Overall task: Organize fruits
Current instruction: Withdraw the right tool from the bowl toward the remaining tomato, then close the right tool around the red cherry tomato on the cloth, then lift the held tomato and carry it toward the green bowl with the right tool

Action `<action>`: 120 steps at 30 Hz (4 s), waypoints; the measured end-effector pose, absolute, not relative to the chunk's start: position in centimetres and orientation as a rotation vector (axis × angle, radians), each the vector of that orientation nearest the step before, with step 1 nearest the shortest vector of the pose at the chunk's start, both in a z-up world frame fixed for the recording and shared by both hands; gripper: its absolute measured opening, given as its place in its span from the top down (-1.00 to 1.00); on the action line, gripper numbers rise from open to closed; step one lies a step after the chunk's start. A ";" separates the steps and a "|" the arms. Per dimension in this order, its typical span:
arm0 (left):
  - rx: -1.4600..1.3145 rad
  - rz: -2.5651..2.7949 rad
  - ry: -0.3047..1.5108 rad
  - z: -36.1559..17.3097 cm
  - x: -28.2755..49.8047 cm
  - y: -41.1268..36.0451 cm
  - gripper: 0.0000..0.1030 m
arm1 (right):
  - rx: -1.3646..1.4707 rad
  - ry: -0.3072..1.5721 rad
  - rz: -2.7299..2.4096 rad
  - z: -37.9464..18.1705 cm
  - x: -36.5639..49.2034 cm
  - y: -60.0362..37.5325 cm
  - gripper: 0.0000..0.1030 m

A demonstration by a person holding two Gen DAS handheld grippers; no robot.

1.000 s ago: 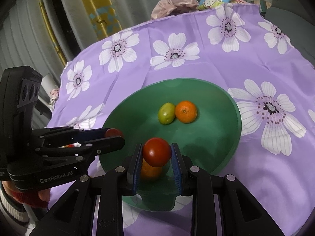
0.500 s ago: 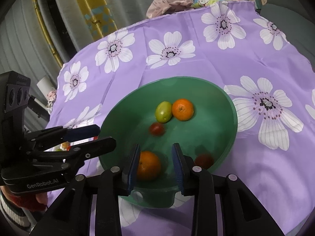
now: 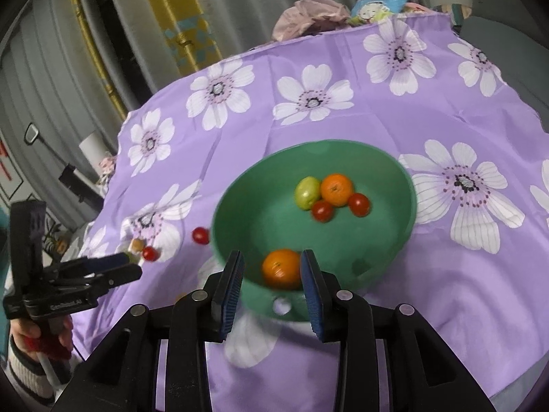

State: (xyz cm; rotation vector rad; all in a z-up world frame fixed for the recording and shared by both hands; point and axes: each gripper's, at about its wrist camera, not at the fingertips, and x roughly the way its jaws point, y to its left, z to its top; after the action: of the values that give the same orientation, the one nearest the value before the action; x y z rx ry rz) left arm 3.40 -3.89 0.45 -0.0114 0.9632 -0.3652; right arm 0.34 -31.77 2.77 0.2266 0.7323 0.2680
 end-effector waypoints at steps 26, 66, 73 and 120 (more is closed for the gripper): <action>-0.231 -0.293 1.011 -2.6 -0.5 4.6 -0.03 | 0.035 0.900 0.478 0.2 -0.3 -20.6 0.33; -0.173 -0.347 0.982 -3.1 9.5 2.9 -0.05 | -0.110 0.989 0.377 -2.4 10.3 -15.6 0.06; -0.162 -0.333 1.009 -3.8 10.9 2.7 -0.01 | -0.139 0.995 0.360 -3.0 12.1 -14.7 0.06; -0.133 -0.325 1.010 -2.7 7.7 1.7 0.46 | -0.091 0.975 0.509 -2.2 7.7 -14.6 0.40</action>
State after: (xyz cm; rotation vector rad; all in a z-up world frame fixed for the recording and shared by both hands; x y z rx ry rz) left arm 7.75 1.69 -2.65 -0.1333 1.0098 -0.3250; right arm 7.73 -14.64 -2.16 -0.0914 0.9748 0.5094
